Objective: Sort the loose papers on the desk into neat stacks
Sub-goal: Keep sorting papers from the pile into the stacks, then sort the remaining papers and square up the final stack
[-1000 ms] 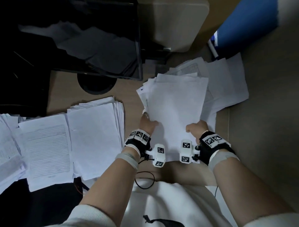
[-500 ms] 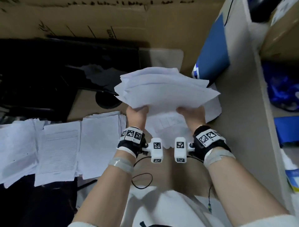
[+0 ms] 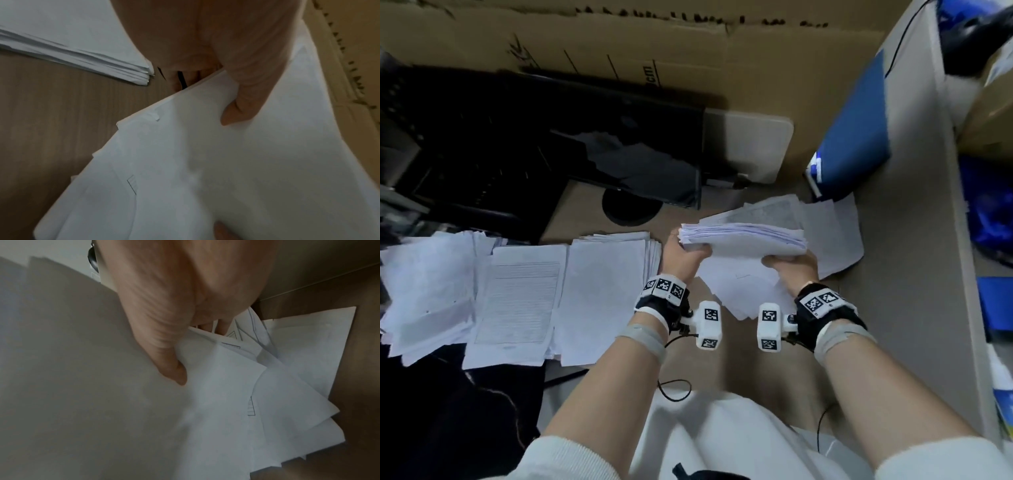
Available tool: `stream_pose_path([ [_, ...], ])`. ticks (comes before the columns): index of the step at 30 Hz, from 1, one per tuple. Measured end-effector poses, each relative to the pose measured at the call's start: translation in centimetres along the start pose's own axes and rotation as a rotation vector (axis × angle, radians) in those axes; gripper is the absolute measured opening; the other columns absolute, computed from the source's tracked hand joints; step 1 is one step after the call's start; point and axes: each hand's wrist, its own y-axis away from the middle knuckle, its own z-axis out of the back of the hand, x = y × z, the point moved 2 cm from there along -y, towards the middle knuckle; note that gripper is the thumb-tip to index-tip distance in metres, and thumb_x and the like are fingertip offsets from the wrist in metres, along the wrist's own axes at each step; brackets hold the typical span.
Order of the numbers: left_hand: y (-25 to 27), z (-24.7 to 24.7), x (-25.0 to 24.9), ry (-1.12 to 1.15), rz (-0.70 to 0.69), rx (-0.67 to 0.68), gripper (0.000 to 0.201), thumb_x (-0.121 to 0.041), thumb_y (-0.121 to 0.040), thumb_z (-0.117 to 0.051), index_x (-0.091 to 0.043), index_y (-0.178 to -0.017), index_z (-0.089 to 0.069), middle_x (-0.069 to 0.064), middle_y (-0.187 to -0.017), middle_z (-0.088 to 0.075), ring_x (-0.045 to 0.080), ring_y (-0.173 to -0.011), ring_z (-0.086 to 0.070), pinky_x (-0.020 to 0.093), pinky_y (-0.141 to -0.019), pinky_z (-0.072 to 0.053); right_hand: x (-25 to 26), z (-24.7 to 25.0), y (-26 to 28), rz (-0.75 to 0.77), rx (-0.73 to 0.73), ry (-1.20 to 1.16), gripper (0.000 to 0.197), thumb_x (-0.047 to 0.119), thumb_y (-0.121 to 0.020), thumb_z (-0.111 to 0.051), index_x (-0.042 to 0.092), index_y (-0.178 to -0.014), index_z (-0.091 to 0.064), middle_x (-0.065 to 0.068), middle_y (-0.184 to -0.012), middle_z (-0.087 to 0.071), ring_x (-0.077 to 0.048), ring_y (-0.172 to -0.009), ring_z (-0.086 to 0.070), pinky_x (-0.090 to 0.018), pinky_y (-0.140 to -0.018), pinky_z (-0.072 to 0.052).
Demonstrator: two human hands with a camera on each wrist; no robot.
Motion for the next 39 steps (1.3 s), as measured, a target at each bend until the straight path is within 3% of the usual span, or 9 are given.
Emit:
stream_pose_path([
  [6, -1.6, -0.8, -1.8, 0.066, 0.066, 0.107, 0.056, -0.042, -0.075, -0.084, -0.016, -0.12, -0.065, -0.006, -0.111, -0.072, 0.007, -0.102, -0.067, 0.016, -0.078, -0.05, 0.1, -1.1, -1.4, -0.083, -0.024, -0.055, 0.019, 0.01, -0.079, -0.079, 0.009, -0.095, -0.069, -0.005, -0.097, -0.071, -0.022, -0.092, -0.067, -0.032, -0.087, -0.052],
  [11, -2.3, -1.2, -3.9, 0.168, 0.19, -0.166, 0.086, -0.07, -0.076, -0.068, -0.008, -0.134, -0.051, 0.003, -0.125, -0.059, 0.022, -0.116, -0.056, 0.035, -0.098, -0.04, 0.1, -1.5, -1.2, -0.136, 0.06, 0.103, 0.017, -0.001, -0.073, -0.079, 0.001, -0.088, -0.07, -0.01, -0.093, -0.071, -0.027, -0.091, -0.068, -0.033, -0.081, -0.054],
  [17, -1.0, -1.7, -4.9, 0.231, 0.13, -0.136, 0.059, -0.057, -0.082, -0.07, -0.009, -0.116, -0.058, 0.001, -0.109, -0.062, 0.02, -0.105, -0.059, 0.034, -0.092, -0.044, -0.6, -0.8, 0.6, -0.128, 0.023, 0.004, 0.025, 0.027, -0.087, -0.074, 0.005, -0.097, -0.069, -0.01, -0.102, -0.072, -0.028, -0.095, -0.068, -0.037, -0.09, -0.053],
  [24, 2.2, 0.2, -3.5, 0.1, -0.012, 0.019, 0.05, -0.03, -0.065, -0.094, -0.013, -0.106, -0.071, 0.003, -0.101, -0.076, 0.016, -0.093, -0.073, 0.034, -0.085, -0.059, 3.5, 1.5, 2.4, 0.115, -0.007, -0.181, 0.028, 0.026, -0.086, -0.075, 0.006, -0.105, -0.072, -0.003, -0.102, -0.075, -0.023, -0.1, -0.07, -0.038, -0.095, -0.054],
  [28, 4.9, 0.8, -2.6, 0.218, 0.012, 0.001, 0.029, -0.015, -0.085, -0.078, 0.0, -0.109, -0.074, 0.014, -0.104, -0.075, 0.022, -0.094, -0.071, 0.037, -0.089, -0.055, 3.8, 1.3, 4.3, 0.14, 0.123, -0.187, 0.018, 0.027, -0.081, -0.08, 0.013, -0.089, -0.074, 0.0, -0.095, -0.076, -0.021, -0.093, -0.072, -0.04, -0.089, -0.057],
  [31, 6.1, 2.1, -2.6, 0.224, -0.019, -0.139, 0.022, -0.026, -0.088, -0.074, -0.011, -0.104, -0.074, 0.004, -0.096, -0.075, 0.015, -0.086, -0.071, 0.036, -0.083, -0.056, 3.3, 0.6, 5.9, 0.142, 0.272, -0.099, 0.012, 0.023, -0.087, -0.075, 0.013, -0.093, -0.072, -0.003, -0.103, -0.074, -0.021, -0.099, -0.069, -0.037, -0.095, -0.053],
  [35, 6.2, 4.5, -0.7, 0.2, -0.032, -0.191, 0.047, -0.043, -0.073, -0.075, -0.014, -0.11, -0.07, 0.008, -0.104, -0.075, 0.028, -0.098, -0.071, 0.055, -0.092, -0.055, 3.1, -1.4, 7.0, 0.17, 0.316, 0.073, 0.022, 0.026, -0.094, -0.065, 0.009, -0.106, -0.069, -0.007, -0.108, -0.072, -0.023, -0.101, -0.067, -0.035, -0.094, -0.05],
  [37, 7.1, 5.8, -0.8, 0.207, -0.109, -0.197, 0.064, -0.02, -0.073, -0.071, -0.018, -0.134, -0.053, 0.008, -0.125, -0.067, 0.025, -0.112, -0.066, 0.05, -0.102, -0.051, 3.7, -2.8, 7.6, 0.23, 0.27, 0.142, 0.025, 0.027, -0.095, -0.061, 0.009, -0.111, -0.069, -0.004, -0.108, -0.071, -0.024, -0.104, -0.065, -0.036, -0.097, -0.049],
  [39, 8.4, 7.1, -1.2, 0.183, -0.272, -0.228, 0.099, 0.011, -0.075, -0.053, -0.033, -0.155, -0.016, 0.002, -0.154, -0.041, 0.015, -0.137, -0.047, 0.035, -0.116, -0.037, 4.3, -4.4, 8.4, 0.281, 0.264, 0.159, 0.026, 0.028, -0.096, -0.056, 0.014, -0.114, -0.068, -0.002, -0.111, -0.071, -0.025, -0.107, -0.064, -0.042, -0.101, -0.049],
])
